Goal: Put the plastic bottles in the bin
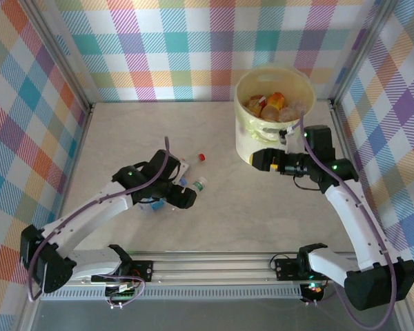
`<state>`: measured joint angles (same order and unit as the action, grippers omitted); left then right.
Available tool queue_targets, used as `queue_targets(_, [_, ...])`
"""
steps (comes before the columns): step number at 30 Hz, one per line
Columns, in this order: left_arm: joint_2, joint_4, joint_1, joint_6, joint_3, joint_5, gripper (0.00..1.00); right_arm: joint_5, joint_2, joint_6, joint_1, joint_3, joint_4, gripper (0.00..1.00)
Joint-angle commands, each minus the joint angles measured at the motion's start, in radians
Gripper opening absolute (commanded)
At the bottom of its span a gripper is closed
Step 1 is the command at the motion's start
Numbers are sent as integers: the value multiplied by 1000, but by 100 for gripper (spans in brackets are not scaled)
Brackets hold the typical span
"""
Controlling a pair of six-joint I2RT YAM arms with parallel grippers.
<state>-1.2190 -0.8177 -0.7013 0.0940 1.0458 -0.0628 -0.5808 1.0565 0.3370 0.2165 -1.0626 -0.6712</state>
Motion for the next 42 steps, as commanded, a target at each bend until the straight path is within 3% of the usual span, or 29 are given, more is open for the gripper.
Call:
queue_targets(1, [-54, -46, 2, 35, 33, 52, 84, -164, -46, 36, 4, 102, 127, 99])
queue_targets(6, [-133, -44, 2, 48, 36, 89, 84, -263, -64, 74, 6, 217, 192, 100])
queue_targets(13, [-229, -13, -1, 36, 31, 74, 81, -267, -84, 98, 9, 272, 206, 100])
queue_targets(25, [-357, 17, -9, 58, 45, 132, 78, -145, -49, 269, 9, 321, 263, 100])
queue_targets(34, [-397, 27, -28, 71, 36, 132, 75, 23, -16, 300, 9, 304, 188, 100])
queue_targets(38, [-415, 34, -41, 80, 30, 139, 73, 1, -65, 306, 11, 382, 333, 100])
queue_targets(42, [-442, 36, -56, 90, 36, 150, 72, 51, -44, 260, 17, 355, 245, 100])
